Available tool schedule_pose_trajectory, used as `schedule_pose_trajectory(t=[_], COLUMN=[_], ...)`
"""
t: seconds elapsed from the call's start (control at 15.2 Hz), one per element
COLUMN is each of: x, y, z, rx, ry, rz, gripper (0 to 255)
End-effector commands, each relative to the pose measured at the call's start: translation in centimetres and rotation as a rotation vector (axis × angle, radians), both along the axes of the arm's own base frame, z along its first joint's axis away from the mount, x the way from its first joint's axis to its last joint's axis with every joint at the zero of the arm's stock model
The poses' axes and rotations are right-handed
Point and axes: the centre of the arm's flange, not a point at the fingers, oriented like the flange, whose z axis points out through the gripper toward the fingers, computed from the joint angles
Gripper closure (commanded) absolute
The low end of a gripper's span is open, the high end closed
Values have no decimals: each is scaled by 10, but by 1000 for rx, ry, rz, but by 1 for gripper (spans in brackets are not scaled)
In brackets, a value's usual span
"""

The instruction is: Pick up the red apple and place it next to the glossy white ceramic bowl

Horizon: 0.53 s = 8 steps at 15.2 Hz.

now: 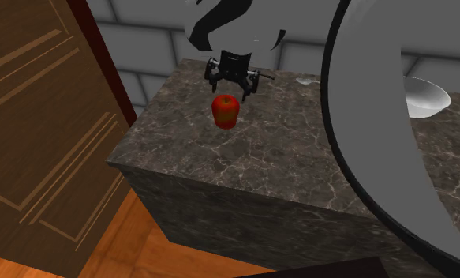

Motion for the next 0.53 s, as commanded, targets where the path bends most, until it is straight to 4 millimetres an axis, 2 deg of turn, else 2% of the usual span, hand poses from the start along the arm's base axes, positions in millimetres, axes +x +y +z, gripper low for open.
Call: schedule_pose_trajectory(t=[0.0,0.13,0.46], x=[1,2,3], y=[0,1,1], z=[-11,-19,-19], rx=[0,0,0], ry=[0,0,0], rz=[0,0,0], gripper=[0,0,0])
